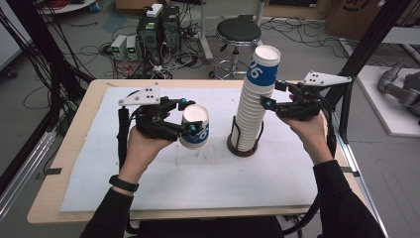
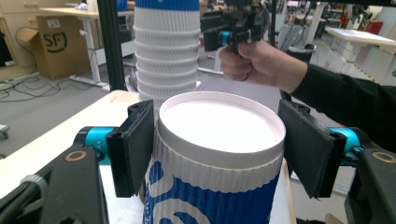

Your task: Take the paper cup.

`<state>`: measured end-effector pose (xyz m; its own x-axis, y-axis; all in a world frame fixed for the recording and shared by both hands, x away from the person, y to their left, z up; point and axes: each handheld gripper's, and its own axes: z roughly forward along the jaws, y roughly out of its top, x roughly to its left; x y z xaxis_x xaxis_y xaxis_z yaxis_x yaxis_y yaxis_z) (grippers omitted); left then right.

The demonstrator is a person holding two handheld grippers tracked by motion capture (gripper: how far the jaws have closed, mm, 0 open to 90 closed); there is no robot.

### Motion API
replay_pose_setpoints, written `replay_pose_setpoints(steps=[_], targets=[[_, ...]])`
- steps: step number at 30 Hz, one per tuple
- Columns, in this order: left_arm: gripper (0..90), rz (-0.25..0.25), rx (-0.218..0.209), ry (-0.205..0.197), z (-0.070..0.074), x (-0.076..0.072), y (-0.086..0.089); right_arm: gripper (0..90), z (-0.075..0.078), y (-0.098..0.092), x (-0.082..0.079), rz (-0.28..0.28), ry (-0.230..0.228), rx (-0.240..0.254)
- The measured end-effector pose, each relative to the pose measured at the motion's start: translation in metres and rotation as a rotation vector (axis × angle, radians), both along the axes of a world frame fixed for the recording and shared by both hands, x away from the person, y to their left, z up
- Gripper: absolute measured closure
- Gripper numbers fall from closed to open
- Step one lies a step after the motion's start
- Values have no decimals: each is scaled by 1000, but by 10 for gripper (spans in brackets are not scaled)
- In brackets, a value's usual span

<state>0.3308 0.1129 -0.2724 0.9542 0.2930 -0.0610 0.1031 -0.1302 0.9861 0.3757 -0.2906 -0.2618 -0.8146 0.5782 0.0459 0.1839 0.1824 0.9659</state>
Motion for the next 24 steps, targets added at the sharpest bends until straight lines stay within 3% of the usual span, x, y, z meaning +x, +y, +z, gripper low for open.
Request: replay_pose_setpoints(steps=[11,16,24], targets=[[298,-15,-7,2,-2,-3,3,186,-4,-11,-11,-26,-14,15],[297,-18,2,12,-8,-4,5,186,-11,-19,-25,-29,-30,37],[297,-28,11,23,-16,-6,5,187,-23,-22,-43,8,-44,59]])
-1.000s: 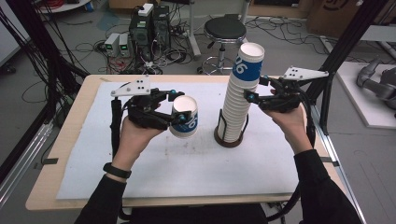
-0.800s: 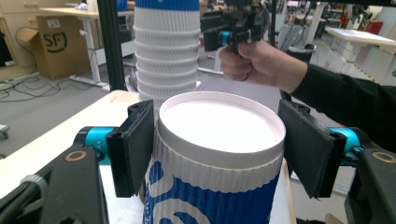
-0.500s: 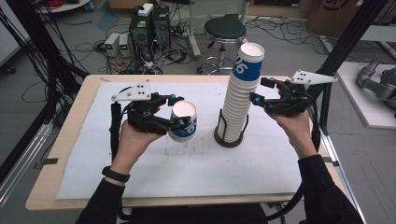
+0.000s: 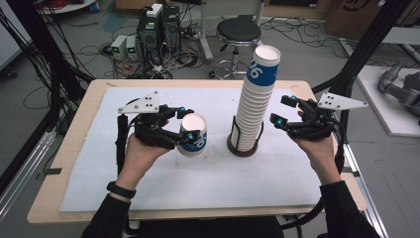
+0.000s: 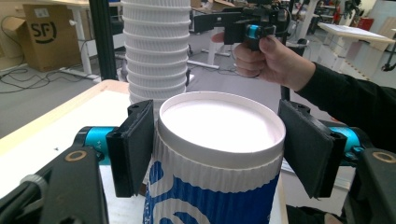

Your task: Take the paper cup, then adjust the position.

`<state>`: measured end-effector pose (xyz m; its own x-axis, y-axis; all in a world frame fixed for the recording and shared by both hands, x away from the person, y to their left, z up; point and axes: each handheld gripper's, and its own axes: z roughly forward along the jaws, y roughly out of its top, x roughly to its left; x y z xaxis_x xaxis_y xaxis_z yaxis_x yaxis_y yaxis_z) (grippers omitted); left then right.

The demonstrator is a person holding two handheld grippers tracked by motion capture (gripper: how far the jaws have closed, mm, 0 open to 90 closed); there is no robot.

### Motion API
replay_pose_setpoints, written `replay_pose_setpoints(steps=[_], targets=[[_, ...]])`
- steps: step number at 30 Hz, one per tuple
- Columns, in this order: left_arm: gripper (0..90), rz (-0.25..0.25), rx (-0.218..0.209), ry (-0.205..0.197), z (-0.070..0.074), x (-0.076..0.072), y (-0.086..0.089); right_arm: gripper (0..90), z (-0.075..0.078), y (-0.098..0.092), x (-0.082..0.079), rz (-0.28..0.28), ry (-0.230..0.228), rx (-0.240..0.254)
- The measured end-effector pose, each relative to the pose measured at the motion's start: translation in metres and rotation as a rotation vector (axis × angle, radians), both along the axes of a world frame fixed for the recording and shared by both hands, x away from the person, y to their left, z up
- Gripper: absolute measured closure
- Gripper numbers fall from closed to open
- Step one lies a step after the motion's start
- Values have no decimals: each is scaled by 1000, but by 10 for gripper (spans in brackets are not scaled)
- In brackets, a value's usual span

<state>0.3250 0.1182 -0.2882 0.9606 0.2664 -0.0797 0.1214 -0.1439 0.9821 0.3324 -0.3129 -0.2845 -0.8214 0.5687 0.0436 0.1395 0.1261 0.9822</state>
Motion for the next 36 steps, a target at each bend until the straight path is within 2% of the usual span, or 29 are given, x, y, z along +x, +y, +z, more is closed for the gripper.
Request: replay_pose_setpoints(steps=[5,7,8,12,15,23,29,36], targets=[[297,-1,-13,16,-7,-1,1,187,-11,2,-9,15,0,5],[297,-1,-8,9,-8,-1,2,187,-14,2,-11,19,3,7],[297,-9,-34,19,-10,0,3,187,-18,3,-11,19,10,-5],[297,-8,-57,35,-15,1,6,187,-22,3,-13,24,21,-8],[297,-8,-78,43,-16,3,9,187,-23,1,-14,20,23,-7],[297,-5,-93,36,-14,3,12,187,-25,-4,-17,19,24,3],[297,-17,-109,42,-13,1,10,187,-24,-2,-19,45,21,0],[297,-33,-102,46,-12,-1,7,187,-24,1,-22,99,24,-3]])
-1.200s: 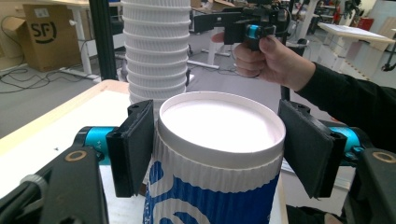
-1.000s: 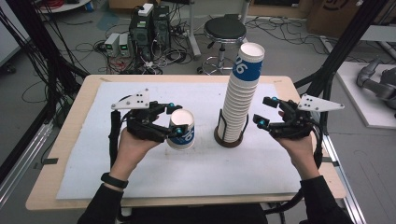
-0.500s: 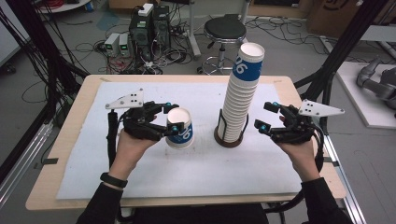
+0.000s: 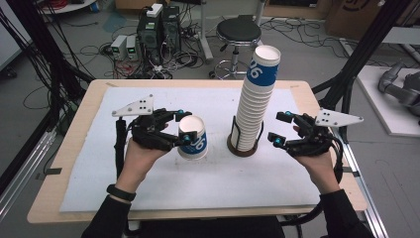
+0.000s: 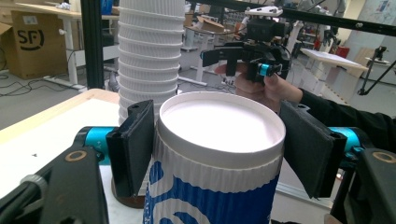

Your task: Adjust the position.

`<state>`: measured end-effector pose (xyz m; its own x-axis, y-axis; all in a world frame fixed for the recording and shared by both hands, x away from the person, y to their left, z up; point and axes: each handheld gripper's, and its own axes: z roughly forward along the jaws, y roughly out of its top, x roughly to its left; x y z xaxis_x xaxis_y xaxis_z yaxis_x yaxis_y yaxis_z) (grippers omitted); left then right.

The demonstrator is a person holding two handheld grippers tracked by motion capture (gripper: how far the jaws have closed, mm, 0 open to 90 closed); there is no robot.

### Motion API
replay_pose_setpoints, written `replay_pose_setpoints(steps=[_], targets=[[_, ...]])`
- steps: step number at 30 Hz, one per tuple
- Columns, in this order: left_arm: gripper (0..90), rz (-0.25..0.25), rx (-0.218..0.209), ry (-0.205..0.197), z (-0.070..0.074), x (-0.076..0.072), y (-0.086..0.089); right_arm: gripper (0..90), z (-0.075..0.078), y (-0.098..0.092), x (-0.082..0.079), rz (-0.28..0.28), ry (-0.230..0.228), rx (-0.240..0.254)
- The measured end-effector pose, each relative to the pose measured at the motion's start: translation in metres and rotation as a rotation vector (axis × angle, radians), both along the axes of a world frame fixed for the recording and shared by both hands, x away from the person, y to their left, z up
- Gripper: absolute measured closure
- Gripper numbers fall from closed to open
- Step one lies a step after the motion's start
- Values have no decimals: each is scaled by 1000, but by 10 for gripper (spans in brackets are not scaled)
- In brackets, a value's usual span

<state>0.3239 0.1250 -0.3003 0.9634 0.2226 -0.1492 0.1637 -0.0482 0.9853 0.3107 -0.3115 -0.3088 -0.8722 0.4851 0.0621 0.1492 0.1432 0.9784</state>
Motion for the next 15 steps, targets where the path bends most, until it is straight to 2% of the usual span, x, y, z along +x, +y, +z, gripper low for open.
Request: replay_pose_setpoints(steps=[7,15], targets=[[297,-17,-4,0,2,-3,-4,187,-3,11,-2,78,5,-15],[297,-37,-2,-1,2,-4,-9,187,-8,26,-3,132,18,-39]])
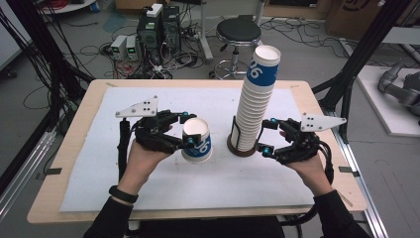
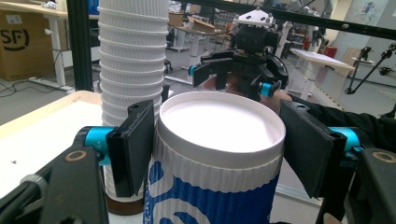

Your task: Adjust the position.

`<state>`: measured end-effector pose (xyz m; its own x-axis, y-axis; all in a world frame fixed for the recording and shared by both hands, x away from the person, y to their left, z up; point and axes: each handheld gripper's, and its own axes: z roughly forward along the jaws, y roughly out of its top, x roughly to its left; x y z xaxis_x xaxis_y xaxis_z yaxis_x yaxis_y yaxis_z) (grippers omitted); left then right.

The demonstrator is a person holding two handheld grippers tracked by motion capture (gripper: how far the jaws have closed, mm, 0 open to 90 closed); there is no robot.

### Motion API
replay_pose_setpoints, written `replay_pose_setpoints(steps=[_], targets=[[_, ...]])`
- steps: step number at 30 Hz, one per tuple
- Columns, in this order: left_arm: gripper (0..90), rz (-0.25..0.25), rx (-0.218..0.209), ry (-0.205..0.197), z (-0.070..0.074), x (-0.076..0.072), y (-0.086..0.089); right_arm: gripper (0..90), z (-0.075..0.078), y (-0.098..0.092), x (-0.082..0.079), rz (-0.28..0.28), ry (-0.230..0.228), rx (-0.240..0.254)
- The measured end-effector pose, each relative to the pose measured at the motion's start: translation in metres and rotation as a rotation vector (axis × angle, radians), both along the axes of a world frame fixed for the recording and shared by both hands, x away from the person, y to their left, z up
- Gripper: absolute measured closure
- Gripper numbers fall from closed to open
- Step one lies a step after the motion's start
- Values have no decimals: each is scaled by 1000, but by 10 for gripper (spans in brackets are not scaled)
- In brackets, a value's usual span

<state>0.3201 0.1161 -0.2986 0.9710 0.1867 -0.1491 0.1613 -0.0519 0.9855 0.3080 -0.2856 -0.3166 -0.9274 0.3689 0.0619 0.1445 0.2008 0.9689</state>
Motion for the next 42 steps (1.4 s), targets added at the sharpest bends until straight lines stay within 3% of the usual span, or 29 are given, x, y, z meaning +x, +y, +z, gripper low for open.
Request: replay_pose_setpoints(steps=[10,35,42], targets=[[297,-27,-16,10,0,-2,-9,187,-6,24,-1,53,14,-22],[297,-80,4,10,-4,-7,-37,186,-25,73,-10,171,68,-68],[298,-85,7,6,-7,-9,-45,186,-28,81,-12,189,89,-52]])
